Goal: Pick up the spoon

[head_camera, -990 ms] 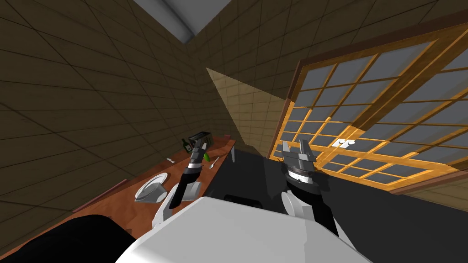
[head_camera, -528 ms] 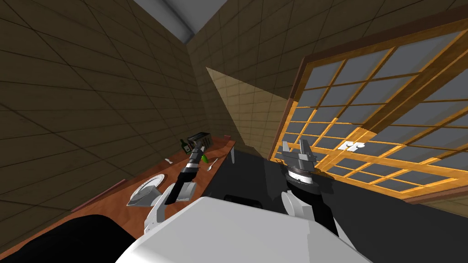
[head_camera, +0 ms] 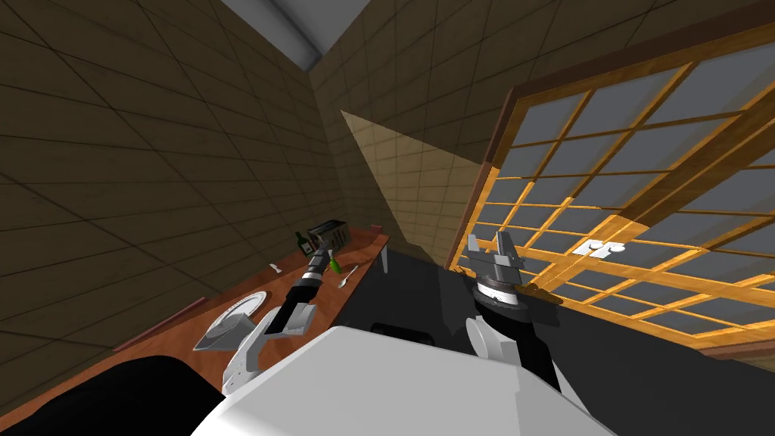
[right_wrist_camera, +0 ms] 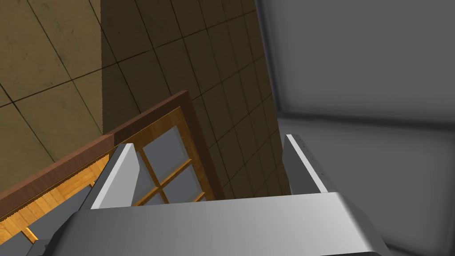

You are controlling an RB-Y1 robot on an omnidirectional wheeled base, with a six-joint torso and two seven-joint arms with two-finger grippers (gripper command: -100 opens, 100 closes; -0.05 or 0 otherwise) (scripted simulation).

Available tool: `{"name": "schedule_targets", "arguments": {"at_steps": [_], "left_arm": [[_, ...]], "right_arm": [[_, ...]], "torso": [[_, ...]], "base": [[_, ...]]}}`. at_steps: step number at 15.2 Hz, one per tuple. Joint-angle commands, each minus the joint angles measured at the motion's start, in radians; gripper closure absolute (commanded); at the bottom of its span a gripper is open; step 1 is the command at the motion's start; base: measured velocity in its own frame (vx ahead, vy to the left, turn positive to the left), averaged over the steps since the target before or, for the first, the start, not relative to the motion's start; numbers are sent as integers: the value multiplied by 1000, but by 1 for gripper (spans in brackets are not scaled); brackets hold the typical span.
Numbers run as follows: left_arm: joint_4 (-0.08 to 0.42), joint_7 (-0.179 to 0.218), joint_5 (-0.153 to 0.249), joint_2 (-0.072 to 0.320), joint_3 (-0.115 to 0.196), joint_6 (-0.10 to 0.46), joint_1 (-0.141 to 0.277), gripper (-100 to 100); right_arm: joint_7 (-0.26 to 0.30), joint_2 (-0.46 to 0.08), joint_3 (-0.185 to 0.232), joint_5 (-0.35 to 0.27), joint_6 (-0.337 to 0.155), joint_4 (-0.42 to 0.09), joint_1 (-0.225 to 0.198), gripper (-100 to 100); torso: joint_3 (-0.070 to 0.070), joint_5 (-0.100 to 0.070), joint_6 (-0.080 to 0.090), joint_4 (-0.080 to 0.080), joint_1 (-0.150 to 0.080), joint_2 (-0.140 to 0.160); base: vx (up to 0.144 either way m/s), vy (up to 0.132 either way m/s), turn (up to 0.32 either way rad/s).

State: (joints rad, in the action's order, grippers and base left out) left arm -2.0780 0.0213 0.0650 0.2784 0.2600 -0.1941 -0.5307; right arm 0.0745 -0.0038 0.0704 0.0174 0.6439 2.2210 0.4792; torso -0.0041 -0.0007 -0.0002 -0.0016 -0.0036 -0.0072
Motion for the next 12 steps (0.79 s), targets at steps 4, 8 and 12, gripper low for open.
{"name": "schedule_targets", "arguments": {"at_steps": [4,8,12], "left_arm": [[41,8,23,16,42,106,-2,-100],[92,18,51,28,94,195,-8,-100],[118,24,66,31,120,275,-12,-100]], "right_arm": [[0,0,0,0,0,0,0,0],[0,0,0,0,0,0,0,0],[0,0,0,0,0,0,0,0]], "torso": [[0,0,0,0,0,1],[0,0,0,0,0,0],[-1,0,0,-1,0,-2]], "base": [[80,-56,38],[98,-60,43],[107,-53,43]]}}
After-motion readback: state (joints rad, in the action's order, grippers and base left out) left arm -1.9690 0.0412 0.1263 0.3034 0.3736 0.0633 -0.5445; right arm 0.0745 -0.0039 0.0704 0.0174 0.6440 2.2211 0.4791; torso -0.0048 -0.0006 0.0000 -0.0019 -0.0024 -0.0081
